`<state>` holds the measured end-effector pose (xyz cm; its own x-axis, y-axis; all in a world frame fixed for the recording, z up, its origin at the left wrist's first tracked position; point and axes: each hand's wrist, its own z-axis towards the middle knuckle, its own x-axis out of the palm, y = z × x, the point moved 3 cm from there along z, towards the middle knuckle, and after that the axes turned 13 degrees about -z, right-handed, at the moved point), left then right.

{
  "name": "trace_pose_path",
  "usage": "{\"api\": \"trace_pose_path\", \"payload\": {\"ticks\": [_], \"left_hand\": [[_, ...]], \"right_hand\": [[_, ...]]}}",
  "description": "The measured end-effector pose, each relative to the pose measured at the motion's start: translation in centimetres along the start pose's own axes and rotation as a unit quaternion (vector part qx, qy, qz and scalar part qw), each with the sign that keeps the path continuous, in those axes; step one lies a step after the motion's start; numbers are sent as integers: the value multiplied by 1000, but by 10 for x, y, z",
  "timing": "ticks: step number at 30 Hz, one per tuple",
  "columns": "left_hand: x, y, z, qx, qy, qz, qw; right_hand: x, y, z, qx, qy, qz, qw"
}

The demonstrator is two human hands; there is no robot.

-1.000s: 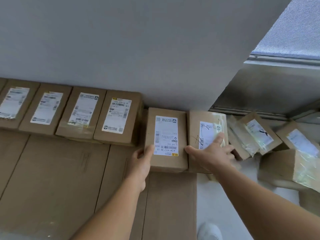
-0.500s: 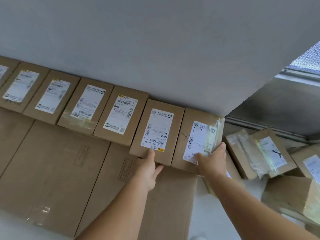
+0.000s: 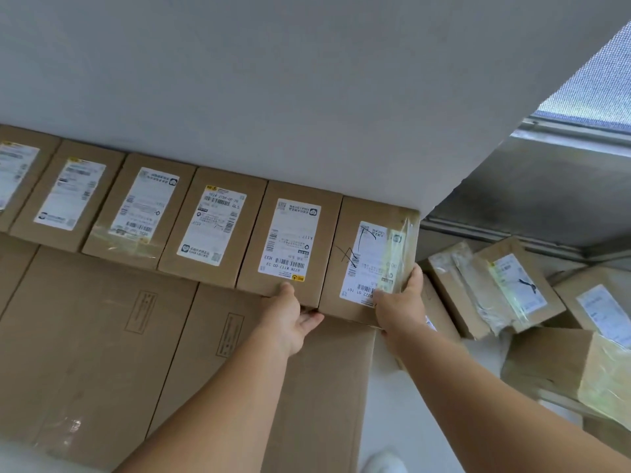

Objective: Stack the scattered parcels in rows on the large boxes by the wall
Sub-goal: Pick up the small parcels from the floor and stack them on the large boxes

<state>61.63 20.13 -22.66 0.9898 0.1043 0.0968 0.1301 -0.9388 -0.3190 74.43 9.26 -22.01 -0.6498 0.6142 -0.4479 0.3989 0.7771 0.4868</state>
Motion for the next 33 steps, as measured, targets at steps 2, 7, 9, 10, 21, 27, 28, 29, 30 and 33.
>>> {"api": "trace_pose_path", "payload": {"ticks": [2,7,9,10,21,27,28,29,30,33], "left_hand": [[0,1,0,8,-12,0,1000],[2,3,-1,40,-38,-10,998],[2,6,-3,57,-47,-13,997],[2,8,-4,64,-49,-13,997],[-7,38,-61,133,-56,136,980],[-29,86,-103,119,1,180,976],[-31,96,-111,121,12,185,975],[-32,106,-120,123,21,194,973],[-32,117,-128,119,31,204,971],[-33,151,-144,92,55,244,964]], "right_hand": [[1,-1,3,-6,-3,-15,1000],[-1,-3,4,-21,8,-56,998],[-3,-3,6,-20,29,-59,998],[-5,-2,7,-19,42,-53,998],[-48,-11,-39,-27,53,26,998],[-96,-52,-101,9,35,31,999],[-104,-61,-109,11,33,30,999],[-112,-70,-115,9,30,29,999],[-120,-79,-119,10,25,27,999],[-146,-103,-126,16,11,27,999]]}}
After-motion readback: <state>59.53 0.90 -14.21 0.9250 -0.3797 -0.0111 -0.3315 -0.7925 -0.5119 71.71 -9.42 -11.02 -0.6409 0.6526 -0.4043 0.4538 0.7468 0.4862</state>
